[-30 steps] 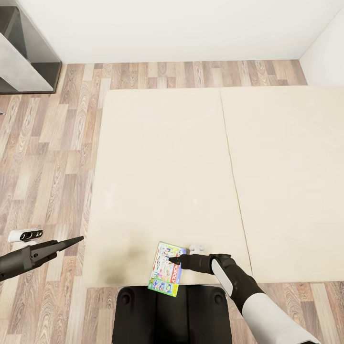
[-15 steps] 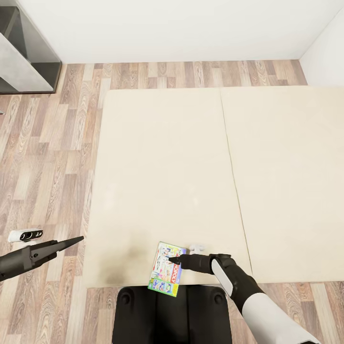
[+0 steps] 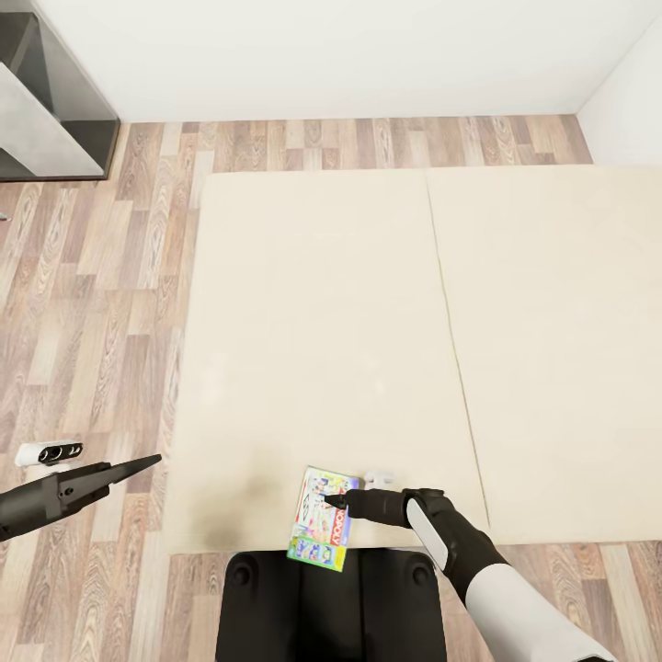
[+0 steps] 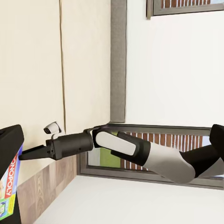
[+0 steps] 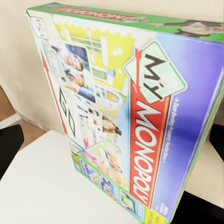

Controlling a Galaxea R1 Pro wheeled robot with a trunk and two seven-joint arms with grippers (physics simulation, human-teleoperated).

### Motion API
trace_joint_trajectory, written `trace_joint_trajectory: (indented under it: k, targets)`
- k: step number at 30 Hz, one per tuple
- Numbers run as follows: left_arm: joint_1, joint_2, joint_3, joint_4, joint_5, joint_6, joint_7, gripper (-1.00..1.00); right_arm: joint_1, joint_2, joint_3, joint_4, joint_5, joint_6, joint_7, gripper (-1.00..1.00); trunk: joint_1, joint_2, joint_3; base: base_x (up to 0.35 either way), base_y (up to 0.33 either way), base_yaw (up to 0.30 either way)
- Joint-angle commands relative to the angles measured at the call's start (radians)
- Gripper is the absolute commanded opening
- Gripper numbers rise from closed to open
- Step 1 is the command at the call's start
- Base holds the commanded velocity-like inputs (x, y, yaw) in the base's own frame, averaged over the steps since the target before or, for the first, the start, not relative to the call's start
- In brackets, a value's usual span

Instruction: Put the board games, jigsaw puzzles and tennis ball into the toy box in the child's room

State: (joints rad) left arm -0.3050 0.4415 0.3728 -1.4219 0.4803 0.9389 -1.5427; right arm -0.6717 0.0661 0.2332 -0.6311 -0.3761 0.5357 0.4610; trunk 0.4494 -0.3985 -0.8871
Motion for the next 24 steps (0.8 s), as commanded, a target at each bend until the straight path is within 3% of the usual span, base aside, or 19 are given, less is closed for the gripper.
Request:
trace_joint_trajectory:
  k: [1, 24]
  targets:
    - [0.0, 0.0, 0.0, 0.0, 0.0, 0.011, -0.004, 1.0, 0.0, 0.0, 0.001, -0.001, -0.005, 0.006, -0.001, 1.0, 0.001, -0.002, -0.001, 0.0, 0.076, 0.0]
    - [0.0, 0.0, 0.0, 0.0, 0.0, 0.011, -0.005, 1.0, 0.0, 0.0, 0.0, 0.001, -0.006, 0.05, -0.002, 1.0, 0.001, -0.002, -0.001, 0.0, 0.018, 0.0]
